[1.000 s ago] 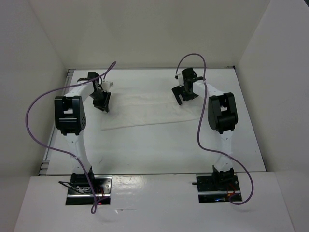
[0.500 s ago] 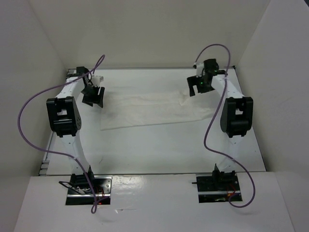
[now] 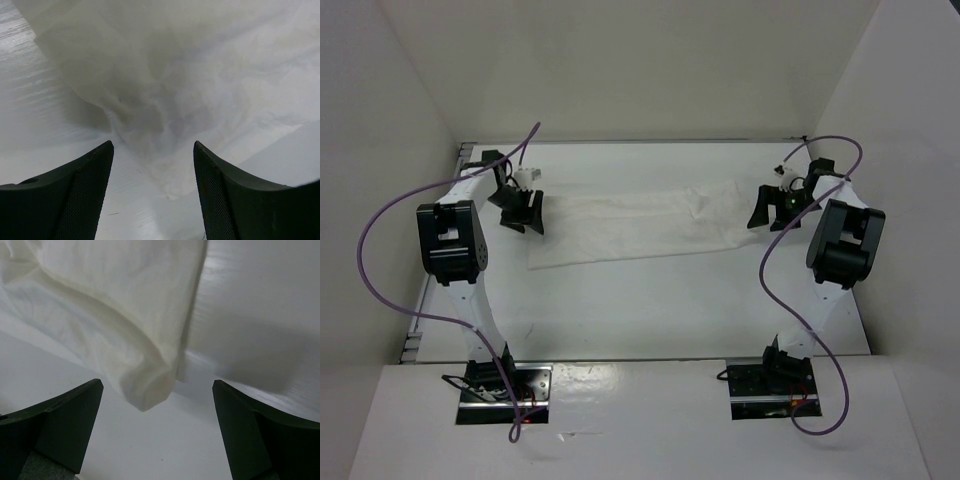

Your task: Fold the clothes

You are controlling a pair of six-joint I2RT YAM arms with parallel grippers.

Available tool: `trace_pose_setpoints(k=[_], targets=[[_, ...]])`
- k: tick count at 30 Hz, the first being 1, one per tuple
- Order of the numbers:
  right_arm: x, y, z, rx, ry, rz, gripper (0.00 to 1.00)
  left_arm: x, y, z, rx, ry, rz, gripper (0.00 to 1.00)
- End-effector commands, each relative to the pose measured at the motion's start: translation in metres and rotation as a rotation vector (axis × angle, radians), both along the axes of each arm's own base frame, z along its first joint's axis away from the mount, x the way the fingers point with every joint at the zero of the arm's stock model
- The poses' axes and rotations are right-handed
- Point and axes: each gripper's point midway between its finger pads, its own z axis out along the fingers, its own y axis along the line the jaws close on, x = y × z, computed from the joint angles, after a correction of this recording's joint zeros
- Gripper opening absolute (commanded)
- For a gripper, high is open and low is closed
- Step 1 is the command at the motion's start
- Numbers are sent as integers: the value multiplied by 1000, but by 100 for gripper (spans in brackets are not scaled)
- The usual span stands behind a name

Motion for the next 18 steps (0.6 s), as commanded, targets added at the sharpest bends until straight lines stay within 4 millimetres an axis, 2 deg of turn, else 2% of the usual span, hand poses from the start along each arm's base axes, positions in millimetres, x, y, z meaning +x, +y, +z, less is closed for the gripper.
trace_pose_setpoints(k=[1, 6, 7, 10, 16, 18], targets=[[-4, 16, 3, 66, -32, 72, 99, 1, -9, 0, -59, -10, -30, 72], [-9, 18, -14, 76, -7, 71, 99, 0, -12, -5, -78, -6, -41, 71], [-9, 18, -25, 82, 11, 71, 99, -4, -13, -8, -80, 6, -41, 71], [-11, 19, -41, 96, 47, 69, 99, -7, -13, -10, -81, 15, -40, 71], [12, 15, -47, 114, 30, 66, 99, -9, -12, -8, -71, 8, -39, 71], [15, 15, -54, 130, 44, 60, 99, -9, -12, -8, -71, 8, -39, 71]])
